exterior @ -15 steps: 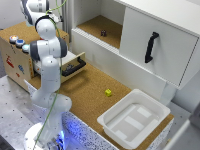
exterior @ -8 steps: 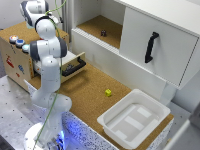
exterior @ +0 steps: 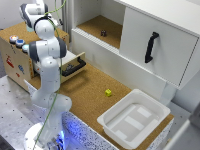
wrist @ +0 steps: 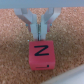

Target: Go push the pink block into the drawer

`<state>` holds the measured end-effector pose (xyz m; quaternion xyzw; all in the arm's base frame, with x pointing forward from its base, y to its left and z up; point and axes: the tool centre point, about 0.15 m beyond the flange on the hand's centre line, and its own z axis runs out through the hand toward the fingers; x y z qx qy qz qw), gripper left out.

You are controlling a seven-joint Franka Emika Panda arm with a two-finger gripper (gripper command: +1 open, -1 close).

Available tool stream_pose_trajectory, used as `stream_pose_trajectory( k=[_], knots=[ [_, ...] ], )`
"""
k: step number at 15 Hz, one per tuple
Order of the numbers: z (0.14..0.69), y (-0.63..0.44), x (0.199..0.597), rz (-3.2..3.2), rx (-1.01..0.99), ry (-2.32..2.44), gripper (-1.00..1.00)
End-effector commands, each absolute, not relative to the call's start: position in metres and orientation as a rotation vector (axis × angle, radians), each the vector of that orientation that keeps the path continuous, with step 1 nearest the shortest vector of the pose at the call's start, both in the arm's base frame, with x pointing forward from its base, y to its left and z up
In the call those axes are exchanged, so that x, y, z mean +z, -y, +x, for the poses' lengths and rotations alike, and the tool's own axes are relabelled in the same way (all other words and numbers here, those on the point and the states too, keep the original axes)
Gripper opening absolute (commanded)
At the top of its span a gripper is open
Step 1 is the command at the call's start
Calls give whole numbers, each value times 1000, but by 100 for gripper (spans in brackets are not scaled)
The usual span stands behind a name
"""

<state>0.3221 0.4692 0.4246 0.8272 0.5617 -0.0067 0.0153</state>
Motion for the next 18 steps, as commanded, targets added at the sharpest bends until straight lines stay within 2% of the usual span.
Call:
stream_pose_trajectory(
  k=[1,17,18],
  knots=[
    [310,-427,415,2599,107,-1787,-100],
    [303,-340,405,2708,192,-1704,-100],
    [302,-339,408,2724,204,-1687,100]
  ],
)
